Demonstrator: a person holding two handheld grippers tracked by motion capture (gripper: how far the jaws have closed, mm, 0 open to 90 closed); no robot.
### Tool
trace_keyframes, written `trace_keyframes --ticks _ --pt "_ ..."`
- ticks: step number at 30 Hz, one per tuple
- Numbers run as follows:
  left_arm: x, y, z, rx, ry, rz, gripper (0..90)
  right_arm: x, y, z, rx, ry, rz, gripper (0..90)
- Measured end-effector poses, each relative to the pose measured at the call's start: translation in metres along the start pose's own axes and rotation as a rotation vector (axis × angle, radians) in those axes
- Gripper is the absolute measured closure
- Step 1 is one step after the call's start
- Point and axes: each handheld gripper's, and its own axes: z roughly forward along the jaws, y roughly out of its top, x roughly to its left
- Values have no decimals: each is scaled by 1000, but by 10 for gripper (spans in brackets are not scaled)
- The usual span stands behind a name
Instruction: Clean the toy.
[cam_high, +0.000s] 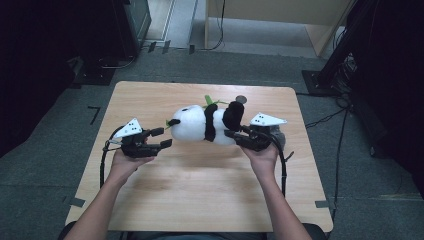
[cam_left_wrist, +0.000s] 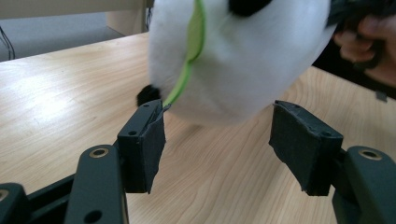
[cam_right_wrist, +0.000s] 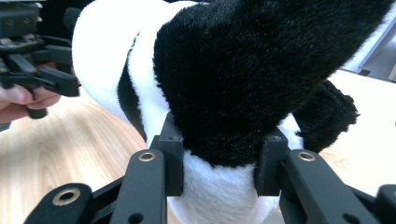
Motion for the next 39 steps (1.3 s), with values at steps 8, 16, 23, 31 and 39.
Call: trace_keyframes --ticks 8,16,23,31,39 --pt "-2 -3 7 24 -22 39 323 5 4 -3 26 76 25 629" --pt "0 -7 7 38 -44 68 149 5 6 -2 85 129 30 629" --pt "-6 -6 4 -6 -141 88 163 3 6 -2 110 106 23 622" --pt "-4 -12 12 53 -139 81 109 13 7 5 135 167 22 625" --pt "-5 -16 23 110 -88 112 97 15 3 11 144 176 54 632"
